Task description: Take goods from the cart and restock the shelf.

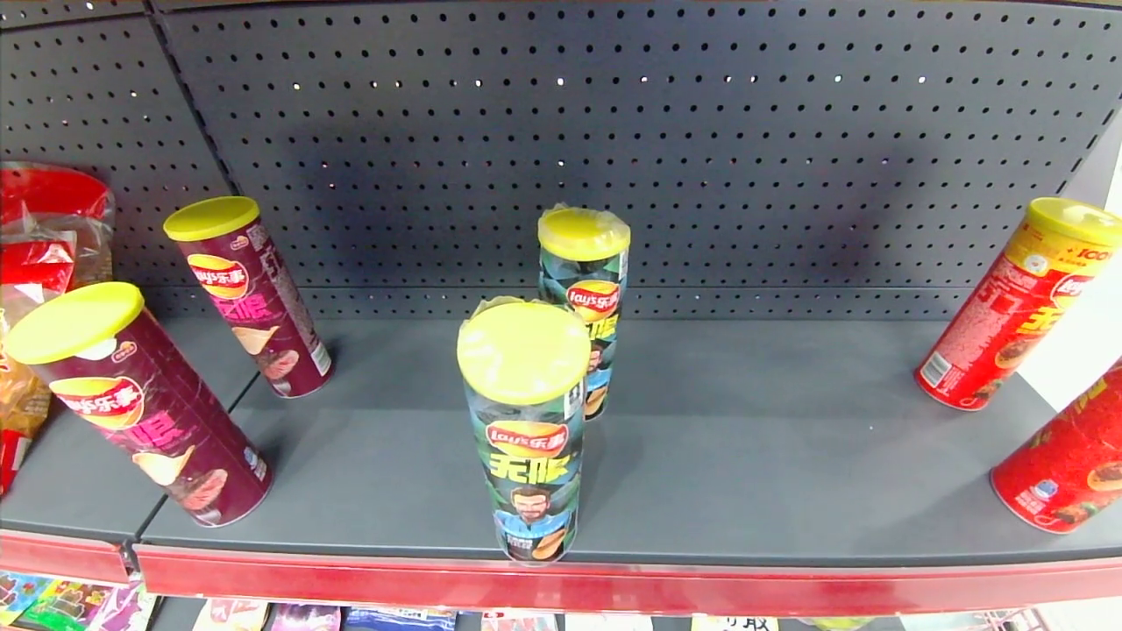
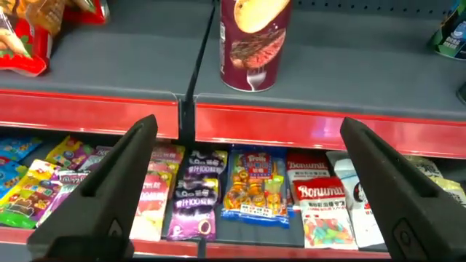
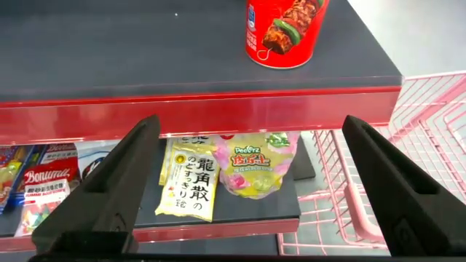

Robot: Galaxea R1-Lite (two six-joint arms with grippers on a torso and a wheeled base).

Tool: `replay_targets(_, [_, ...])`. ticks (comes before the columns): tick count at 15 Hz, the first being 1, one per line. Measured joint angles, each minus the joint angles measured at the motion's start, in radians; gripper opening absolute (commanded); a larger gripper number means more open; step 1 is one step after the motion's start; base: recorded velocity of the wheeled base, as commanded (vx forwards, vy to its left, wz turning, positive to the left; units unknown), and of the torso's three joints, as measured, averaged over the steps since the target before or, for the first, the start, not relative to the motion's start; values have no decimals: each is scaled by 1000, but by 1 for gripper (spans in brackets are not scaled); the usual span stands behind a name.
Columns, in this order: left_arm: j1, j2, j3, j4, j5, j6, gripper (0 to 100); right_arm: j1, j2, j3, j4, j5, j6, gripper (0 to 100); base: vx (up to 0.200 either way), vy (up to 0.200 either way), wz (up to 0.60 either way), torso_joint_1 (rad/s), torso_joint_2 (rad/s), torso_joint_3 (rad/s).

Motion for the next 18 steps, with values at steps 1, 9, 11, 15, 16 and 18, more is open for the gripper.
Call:
replay_targets(1, [0, -2, 1, 0, 0, 0, 100, 0, 0, 0, 0, 0, 0, 100, 0, 0, 0, 0, 0, 0])
replay_targets(9, [-1, -5, 1, 0, -3, 24, 100, 2, 1, 1, 0, 1, 0, 100, 0, 0, -75, 0, 2, 0])
replay_targets(11, [-1, -5, 1, 1, -7, 44, 100, 1, 1, 0, 0, 1, 0, 100, 0, 0, 0, 0, 0, 0])
replay_targets(15, [-1, -5, 1, 2, -10, 56, 100, 0, 1, 0, 0, 1, 0, 100, -100, 0, 0, 0, 1, 1])
replay_targets(16, [0, -5, 1, 2, -10, 56, 100, 0, 1, 0, 0, 1, 0, 100, -200, 0, 0, 17, 7, 7])
replay_targets(18, [0, -5, 1, 2, -10, 56, 100, 0, 2, 0, 0, 1, 0, 100, -200, 0, 0, 0, 2, 5])
